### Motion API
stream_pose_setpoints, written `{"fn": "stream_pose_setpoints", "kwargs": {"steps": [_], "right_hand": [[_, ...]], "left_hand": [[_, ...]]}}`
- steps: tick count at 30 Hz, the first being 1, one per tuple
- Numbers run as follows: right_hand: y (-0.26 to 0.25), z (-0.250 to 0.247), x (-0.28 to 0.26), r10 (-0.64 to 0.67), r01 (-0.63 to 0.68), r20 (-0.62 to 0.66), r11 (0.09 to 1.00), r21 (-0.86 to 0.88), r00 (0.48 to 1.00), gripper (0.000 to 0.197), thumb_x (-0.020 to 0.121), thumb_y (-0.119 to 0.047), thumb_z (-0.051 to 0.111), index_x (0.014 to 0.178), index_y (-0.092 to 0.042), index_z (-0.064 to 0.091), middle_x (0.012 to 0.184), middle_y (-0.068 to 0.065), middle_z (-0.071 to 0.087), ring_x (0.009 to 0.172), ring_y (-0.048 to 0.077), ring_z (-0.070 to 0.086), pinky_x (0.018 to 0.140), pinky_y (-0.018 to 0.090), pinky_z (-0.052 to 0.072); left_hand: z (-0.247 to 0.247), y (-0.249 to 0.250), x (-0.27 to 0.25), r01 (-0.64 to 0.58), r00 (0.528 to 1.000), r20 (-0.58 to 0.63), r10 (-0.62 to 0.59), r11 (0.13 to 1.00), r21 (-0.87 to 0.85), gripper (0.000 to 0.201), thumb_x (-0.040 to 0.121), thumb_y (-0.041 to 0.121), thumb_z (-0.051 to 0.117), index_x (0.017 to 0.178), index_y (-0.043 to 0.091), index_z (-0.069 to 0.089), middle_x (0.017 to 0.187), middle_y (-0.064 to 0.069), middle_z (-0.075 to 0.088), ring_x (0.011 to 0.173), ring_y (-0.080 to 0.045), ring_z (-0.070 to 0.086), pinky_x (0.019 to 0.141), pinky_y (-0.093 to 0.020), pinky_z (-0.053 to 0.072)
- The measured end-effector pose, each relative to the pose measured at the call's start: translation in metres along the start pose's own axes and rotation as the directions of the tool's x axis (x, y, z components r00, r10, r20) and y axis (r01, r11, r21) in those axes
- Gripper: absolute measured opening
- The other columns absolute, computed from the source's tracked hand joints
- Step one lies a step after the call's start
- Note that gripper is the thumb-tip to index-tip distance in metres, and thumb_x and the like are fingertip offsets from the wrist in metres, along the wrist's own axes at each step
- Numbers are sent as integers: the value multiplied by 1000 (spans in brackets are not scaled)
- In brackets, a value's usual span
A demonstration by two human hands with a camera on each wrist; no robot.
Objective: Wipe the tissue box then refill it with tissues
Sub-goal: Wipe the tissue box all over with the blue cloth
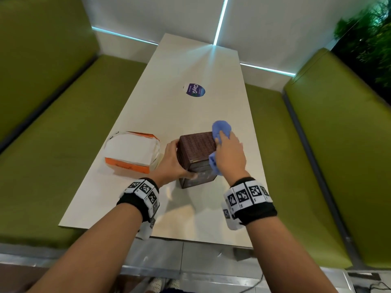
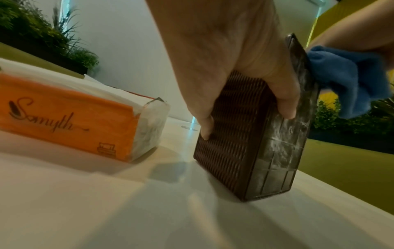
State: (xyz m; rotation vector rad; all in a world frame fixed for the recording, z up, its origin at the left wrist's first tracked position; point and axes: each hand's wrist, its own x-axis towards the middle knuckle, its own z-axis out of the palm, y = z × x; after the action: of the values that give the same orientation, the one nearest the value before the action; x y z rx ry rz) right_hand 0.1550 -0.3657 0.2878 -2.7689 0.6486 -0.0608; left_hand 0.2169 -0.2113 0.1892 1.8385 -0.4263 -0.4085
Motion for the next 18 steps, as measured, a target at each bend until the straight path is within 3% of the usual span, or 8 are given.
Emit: {"fn": "stream_pose_setpoints", "kwargs": {"steps": [2,4,6,8,10,13,15,18], "right_hand": [[-7,6,-16,14,-16,-13,993,-118,1000,59,95,-20,54,148,-15,30,155,17,21,139,34,26,114,39,29],[-29,22,-39,-141,138,-8,975,-172,990,71,94,-19,56,153,-14,16,161,17,2,148,33,6,121,39,14],[-47,33,-54,-280,280,5,956,-86,960,63,99,-17,45,154,-16,12,162,12,-2,149,31,0,122,39,4],[-47,31,-43,-280,280,23,959,-47,960,57,102,-24,39,153,-19,15,162,10,5,149,29,5,121,40,4],[-33,22,-23,-182,182,6,982,-50,983,51,103,-32,32,152,-21,21,160,11,15,146,31,18,119,42,15],[-7,14,5,25,-23,-17,995,96,1000,43,104,-32,28,146,-23,34,135,17,45,115,36,53,92,40,43],[5,12,15,98,-88,-46,980,176,994,39,104,-30,27,132,-16,51,116,17,59,101,34,60,72,32,40],[18,8,28,125,-123,12,936,329,992,40,104,-25,29,109,-12,66,105,12,66,100,33,60,74,30,39]], "left_hand": [[3,-2,0,-9,1000,7,9,1000,15,116,38,33,91,135,28,28,136,-3,35,130,-19,40,105,-45,46],[4,-1,0,-5,1000,-2,5,1000,6,108,47,33,89,136,25,28,136,-6,36,128,-21,42,105,-43,46],[4,1,-1,-36,999,-14,36,999,36,89,68,27,81,139,14,29,136,-11,37,124,-20,44,105,-32,42],[3,0,-2,-59,998,-34,60,998,31,89,68,29,82,139,12,30,136,-12,39,123,-20,44,104,-33,43],[1,2,-3,-48,998,-33,49,999,24,108,50,31,90,138,16,30,135,-7,38,124,-20,44,104,-36,44],[5,8,-4,-22,999,-35,23,999,37,117,42,21,91,141,13,28,131,-1,33,123,-15,38,102,-27,38],[7,12,-5,-25,999,-42,26,999,21,116,41,23,87,140,14,28,128,1,31,123,-13,36,102,-25,36],[6,11,-8,-17,999,-40,17,1000,-19,116,38,28,88,138,17,30,130,1,34,126,-15,39,105,-31,40]]}}
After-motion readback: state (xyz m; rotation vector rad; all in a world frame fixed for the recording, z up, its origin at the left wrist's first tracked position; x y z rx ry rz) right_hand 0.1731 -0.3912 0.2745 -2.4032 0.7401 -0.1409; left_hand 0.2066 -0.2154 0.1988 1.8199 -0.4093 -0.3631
